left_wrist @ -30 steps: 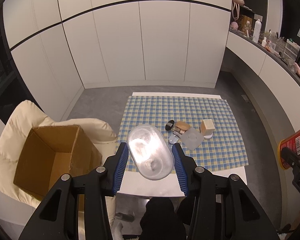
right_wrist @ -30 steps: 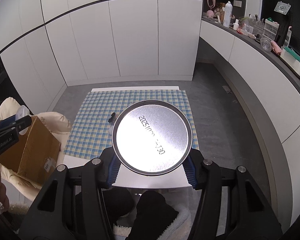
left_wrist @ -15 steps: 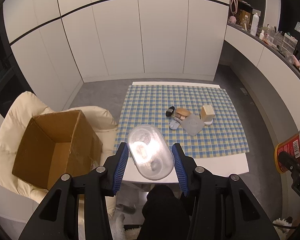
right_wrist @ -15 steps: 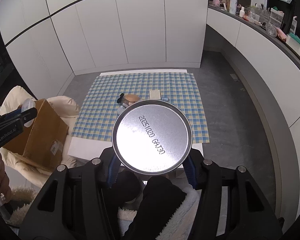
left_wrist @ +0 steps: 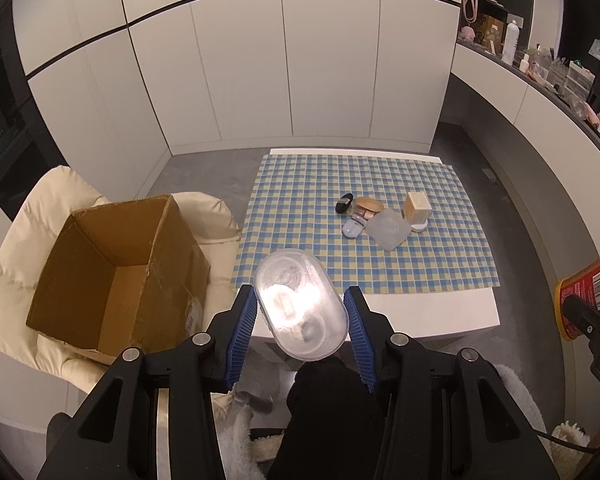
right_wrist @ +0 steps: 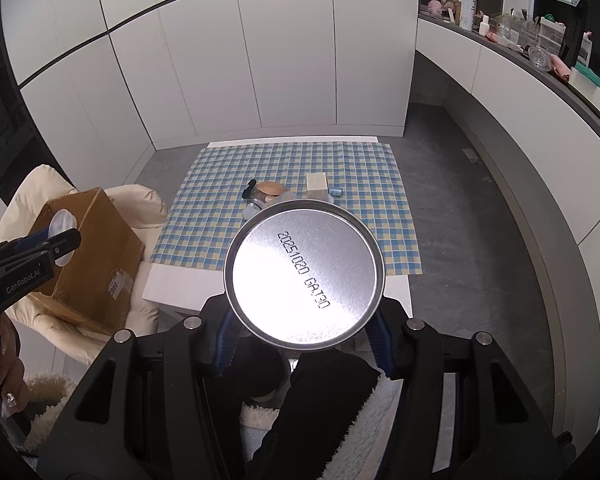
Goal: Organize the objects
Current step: 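Carry the tin can and clear case with both tools over the cardboard box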
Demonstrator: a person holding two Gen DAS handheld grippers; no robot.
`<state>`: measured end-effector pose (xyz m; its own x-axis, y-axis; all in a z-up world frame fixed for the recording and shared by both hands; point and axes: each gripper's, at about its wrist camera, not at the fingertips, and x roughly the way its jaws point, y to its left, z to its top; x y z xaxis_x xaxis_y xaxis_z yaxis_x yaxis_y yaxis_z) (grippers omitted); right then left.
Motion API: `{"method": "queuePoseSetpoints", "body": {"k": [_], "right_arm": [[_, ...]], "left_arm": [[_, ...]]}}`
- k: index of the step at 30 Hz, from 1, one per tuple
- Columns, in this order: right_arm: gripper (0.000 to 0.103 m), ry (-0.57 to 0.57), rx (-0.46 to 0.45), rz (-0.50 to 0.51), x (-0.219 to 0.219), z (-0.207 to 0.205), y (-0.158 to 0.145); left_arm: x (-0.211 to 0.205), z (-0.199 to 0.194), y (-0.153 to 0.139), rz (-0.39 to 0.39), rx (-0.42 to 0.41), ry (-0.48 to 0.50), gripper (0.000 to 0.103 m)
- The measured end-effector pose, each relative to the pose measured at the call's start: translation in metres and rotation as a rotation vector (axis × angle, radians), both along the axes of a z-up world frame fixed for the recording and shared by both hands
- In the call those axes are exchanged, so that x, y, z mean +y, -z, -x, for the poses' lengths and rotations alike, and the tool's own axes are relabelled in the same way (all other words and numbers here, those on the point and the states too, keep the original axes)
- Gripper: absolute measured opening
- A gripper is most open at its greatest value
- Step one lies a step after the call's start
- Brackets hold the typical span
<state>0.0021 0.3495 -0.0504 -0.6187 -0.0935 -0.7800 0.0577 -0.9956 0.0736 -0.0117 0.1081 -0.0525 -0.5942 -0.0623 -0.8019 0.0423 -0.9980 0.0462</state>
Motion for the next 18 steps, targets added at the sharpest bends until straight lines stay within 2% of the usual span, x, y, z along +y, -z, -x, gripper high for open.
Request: {"method": "queuePoseSetpoints", "body": {"k": [18], "right_arm": [[0.057, -0.036, -0.004, -0.013, -0.005, -0.042, 0.011]], "left_arm": [[-0.002, -0.036, 0.011, -0.003, -0.005, 0.007, 0.045]]}}
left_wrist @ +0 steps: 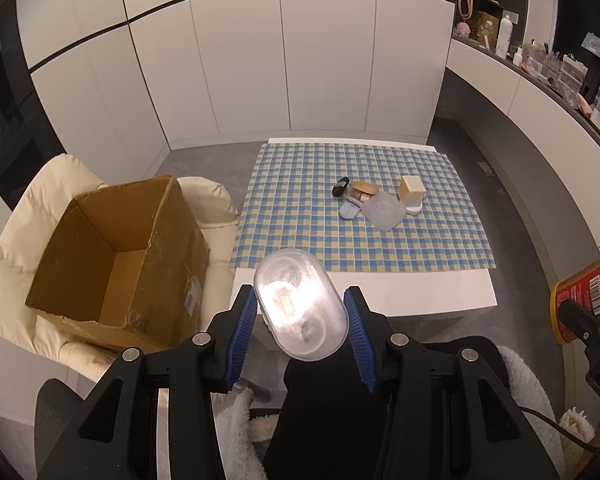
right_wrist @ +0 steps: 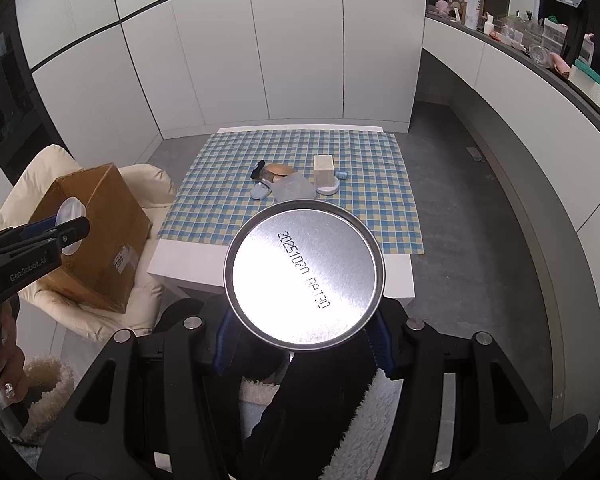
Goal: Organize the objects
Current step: 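Carry the tin can and clear case with both tools over the cardboard box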
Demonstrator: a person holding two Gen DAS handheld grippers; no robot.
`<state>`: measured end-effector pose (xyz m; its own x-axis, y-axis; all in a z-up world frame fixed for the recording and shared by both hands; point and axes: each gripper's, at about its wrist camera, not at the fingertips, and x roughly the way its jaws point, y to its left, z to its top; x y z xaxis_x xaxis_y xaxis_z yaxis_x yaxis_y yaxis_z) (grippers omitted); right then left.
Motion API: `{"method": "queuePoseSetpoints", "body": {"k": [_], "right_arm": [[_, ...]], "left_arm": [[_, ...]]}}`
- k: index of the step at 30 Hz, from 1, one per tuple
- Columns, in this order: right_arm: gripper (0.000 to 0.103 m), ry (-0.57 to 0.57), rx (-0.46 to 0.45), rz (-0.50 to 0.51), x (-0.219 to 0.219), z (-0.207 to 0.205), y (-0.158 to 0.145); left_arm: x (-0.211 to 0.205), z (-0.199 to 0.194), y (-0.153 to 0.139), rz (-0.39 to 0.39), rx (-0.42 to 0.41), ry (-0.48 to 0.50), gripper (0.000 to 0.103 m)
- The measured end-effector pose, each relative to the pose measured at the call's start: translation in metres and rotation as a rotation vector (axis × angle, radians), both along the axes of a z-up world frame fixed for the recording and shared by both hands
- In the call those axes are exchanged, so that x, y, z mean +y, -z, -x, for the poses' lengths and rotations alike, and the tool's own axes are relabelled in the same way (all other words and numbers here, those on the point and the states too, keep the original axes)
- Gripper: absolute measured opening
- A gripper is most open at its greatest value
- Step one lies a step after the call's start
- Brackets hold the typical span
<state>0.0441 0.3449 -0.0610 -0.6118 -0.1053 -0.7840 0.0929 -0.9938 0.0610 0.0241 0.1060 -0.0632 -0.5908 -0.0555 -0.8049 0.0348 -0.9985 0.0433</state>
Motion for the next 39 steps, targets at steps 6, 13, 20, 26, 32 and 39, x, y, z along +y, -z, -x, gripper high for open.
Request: {"method": "queuePoseSetpoints", "body": {"k": [6, 13, 20, 26, 32, 39], "right_arm": [[0.057, -0.011, 0.010, -0.003, -0.004, -0.003, -0.004], [0.057, -0.023, 0.008, -0.002, -0.009, -0.002, -0.003], [0.057, -0.062, -0.011, -0.020, -0.023, 0.001, 0.000], [0.057, -0.122, -0.004, -0.021, -0.047, 0.006, -0.001], [0.057, -0.220, -0.003, -0.026, -0.085, 0.010, 0.000], [0.057, -0.338, -0.007, -0.021, -0.130, 0.010, 0.003]], "left_arm": [[-0.005, -0.002, -0.003, 0.000, 0.012, -0.005, 0.045], [-0.010, -0.001, -0.003, -0.003, 0.009, -0.010, 0.045], [-0.020, -0.007, -0.001, -0.017, 0.009, -0.041, 0.045], [-0.048, -0.018, 0.002, -0.031, -0.004, -0.100, 0.045], [-0.086, -0.033, 0.000, -0.039, 0.004, -0.192, 0.045], [-0.127, -0.052, 0.001, -0.046, 0.003, -0.304, 0.045]]}}
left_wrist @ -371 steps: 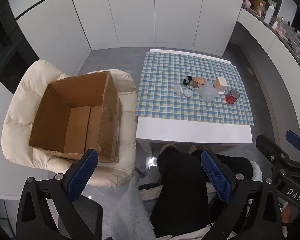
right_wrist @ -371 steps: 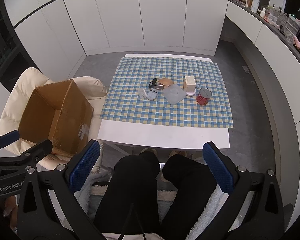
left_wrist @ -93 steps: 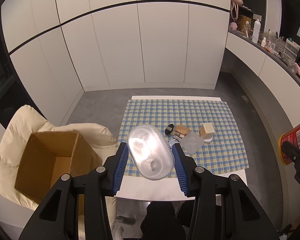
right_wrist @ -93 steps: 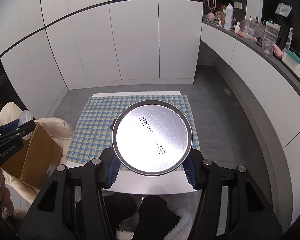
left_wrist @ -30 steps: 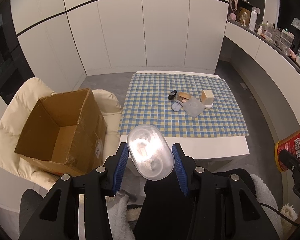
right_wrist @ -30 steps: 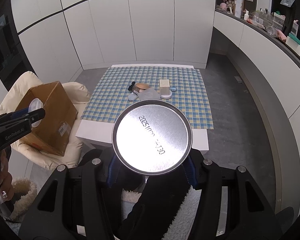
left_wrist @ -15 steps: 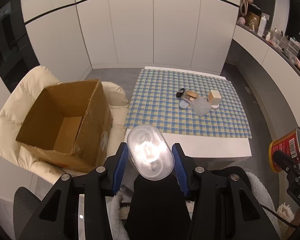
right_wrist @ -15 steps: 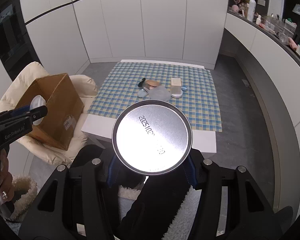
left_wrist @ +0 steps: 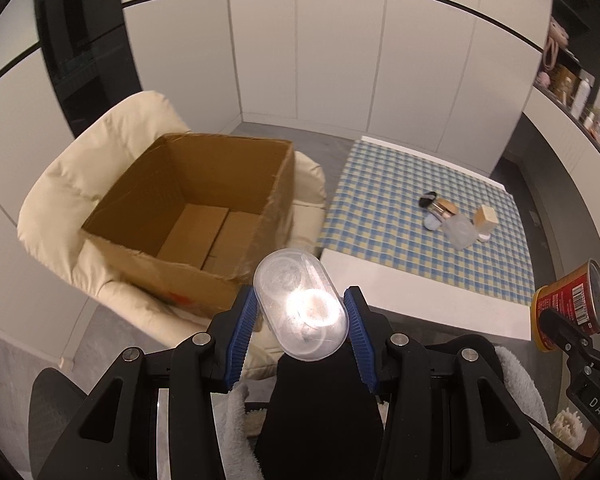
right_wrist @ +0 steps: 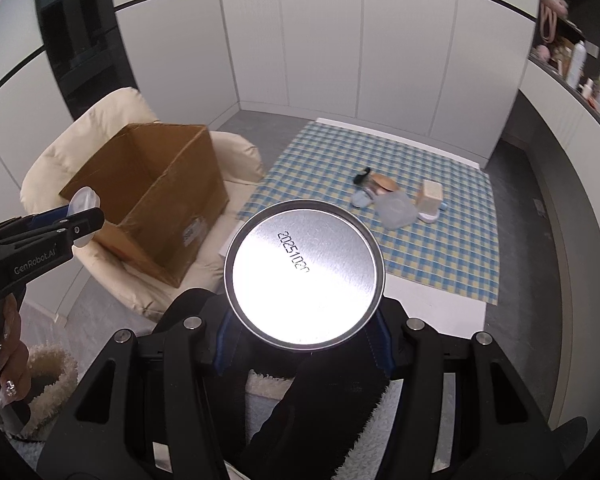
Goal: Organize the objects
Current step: 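Carry the tin can and clear case with both tools over the cardboard box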
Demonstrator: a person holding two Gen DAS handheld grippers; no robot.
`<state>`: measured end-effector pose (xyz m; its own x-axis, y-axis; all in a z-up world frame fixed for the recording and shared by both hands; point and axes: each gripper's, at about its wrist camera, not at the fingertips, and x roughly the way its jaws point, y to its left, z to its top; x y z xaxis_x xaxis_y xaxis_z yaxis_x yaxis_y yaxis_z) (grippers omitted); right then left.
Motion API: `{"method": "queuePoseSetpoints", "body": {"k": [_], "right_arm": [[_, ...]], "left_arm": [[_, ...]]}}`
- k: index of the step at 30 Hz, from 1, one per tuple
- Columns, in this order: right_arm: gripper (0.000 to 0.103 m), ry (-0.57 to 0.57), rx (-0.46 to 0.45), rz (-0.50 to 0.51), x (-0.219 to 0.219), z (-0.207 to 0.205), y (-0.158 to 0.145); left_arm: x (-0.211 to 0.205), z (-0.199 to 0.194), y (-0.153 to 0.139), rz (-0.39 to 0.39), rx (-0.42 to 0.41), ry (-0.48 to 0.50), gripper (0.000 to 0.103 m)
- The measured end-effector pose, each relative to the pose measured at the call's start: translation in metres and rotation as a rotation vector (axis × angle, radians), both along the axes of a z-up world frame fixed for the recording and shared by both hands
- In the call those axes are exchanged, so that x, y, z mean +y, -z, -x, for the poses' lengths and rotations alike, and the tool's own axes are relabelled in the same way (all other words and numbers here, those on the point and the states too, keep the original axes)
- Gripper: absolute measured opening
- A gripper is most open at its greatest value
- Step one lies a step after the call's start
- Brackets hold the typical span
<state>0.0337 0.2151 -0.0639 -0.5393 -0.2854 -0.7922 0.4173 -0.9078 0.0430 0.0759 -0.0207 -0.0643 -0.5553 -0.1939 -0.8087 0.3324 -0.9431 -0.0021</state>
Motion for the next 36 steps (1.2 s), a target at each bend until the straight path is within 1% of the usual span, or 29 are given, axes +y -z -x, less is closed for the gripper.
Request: {"method": "queuePoseSetpoints", "body": {"k": [16, 19, 26, 36], "right_arm": [[0.057, -0.232, -0.016, -0.007, -0.096, -0.008, 0.008], [0.057, -0.274, -0.016, -0.012, -0.112, -0.011, 0.009], [0.057, -0.319, -0.004, -0.027, -0.134, -0.013, 0.012], [0.057, -0.335, -0.004, -0.047, -0.145, -0.002, 0.017]], "left_arm": [[-0.072, -0.046, 0.006, 0.002, -0.015, -0.197, 0.045], [-0.081, -0.051, 0.008, 0.007, -0.019, -0.222, 0.045], [-0.093, -0.048, 0.013, 0.007, -0.026, -0.247, 0.045], [-0.096, -0.032, 0.021, 0.007, -0.038, -0.244, 0.045]]}}
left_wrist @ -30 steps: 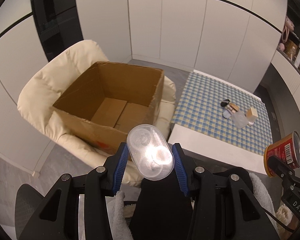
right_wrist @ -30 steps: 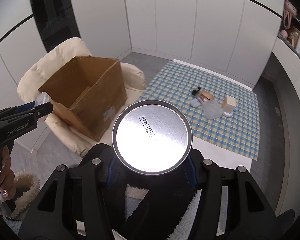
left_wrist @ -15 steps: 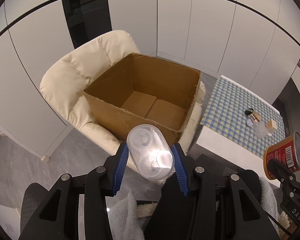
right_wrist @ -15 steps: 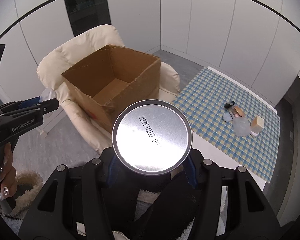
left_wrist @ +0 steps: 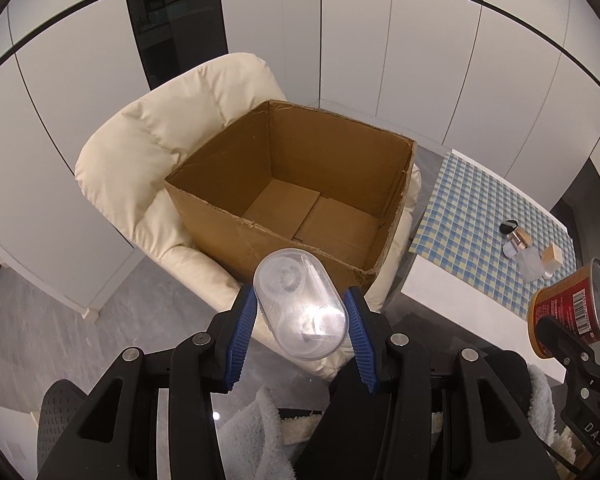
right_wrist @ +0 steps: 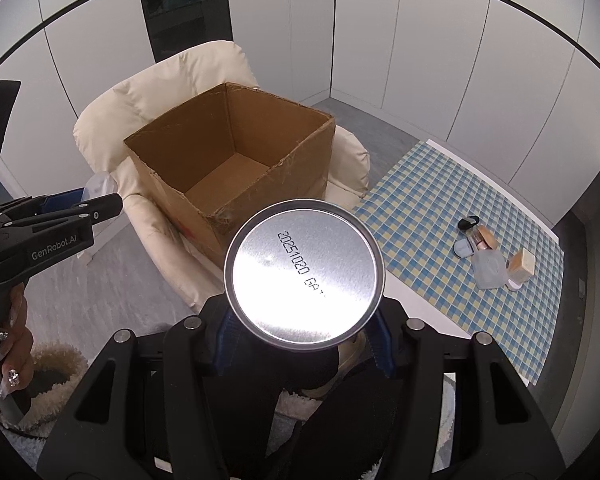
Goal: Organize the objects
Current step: 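Carry the tin can and clear case with both tools over the cardboard box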
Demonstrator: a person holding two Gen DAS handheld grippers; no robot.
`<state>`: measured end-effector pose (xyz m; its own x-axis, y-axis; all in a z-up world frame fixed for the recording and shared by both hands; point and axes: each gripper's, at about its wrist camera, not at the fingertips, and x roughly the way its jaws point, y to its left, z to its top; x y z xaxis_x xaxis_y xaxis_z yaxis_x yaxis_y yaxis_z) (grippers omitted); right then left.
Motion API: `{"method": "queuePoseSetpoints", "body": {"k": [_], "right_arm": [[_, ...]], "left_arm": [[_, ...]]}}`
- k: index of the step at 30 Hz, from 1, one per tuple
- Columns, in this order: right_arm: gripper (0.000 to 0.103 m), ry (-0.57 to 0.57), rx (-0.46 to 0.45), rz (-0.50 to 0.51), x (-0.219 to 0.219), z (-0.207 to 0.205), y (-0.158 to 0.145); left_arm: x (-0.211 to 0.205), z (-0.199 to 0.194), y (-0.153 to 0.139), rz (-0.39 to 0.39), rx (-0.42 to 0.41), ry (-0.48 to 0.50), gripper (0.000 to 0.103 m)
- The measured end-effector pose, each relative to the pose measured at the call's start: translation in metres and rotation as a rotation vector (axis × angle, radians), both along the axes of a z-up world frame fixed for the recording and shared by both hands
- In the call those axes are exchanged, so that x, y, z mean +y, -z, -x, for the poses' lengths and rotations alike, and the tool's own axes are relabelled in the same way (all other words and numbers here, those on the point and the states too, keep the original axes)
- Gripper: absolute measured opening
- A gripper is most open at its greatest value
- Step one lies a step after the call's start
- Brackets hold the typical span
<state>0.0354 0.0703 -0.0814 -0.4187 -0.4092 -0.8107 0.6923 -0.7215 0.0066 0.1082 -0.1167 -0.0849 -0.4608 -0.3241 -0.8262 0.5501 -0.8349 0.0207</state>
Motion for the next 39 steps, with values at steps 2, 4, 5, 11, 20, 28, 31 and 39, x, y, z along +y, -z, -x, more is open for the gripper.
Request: {"method": "queuePoseSetpoints", "body": {"k": [2, 4, 5, 11, 20, 28, 31, 39], "right_arm": [[0.057, -0.008, 0.005, 0.003, -0.004, 0.003, 0.000], [0.057, -0.016, 0.009, 0.005, -0.009, 0.007, 0.000], [0.057, -0.021, 0.011, 0.004, -0.012, 0.009, 0.000], [0.057, -0.043, -0.003, 0.006, -0.033, 0.025, 0.005], [0.057, -0.091, -0.001, -0.012, -0.076, 0.050, 0.017], [0.057, -0.125, -0.022, -0.034, -0.114, 0.075, 0.039], [0.057, -0.136, -0.027, -0.043, -0.129, 0.086, 0.047], [0.057, -0.174, -0.033, -0.063, -0.173, 0.112, 0.065]], "left_arm": [[0.000, 0.004, 0.000, 0.006, 0.002, 0.000, 0.045], [-0.002, 0.009, 0.000, 0.008, 0.008, -0.002, 0.045], [-0.003, 0.011, 0.000, 0.009, 0.009, -0.004, 0.046], [-0.020, 0.027, 0.007, 0.007, 0.008, -0.023, 0.046], [-0.053, 0.053, 0.026, -0.021, -0.003, -0.072, 0.046], [-0.081, 0.078, 0.044, -0.034, -0.020, -0.119, 0.046], [-0.089, 0.089, 0.050, -0.039, -0.025, -0.130, 0.046], [-0.115, 0.110, 0.063, -0.021, -0.043, -0.166, 0.046]]}}
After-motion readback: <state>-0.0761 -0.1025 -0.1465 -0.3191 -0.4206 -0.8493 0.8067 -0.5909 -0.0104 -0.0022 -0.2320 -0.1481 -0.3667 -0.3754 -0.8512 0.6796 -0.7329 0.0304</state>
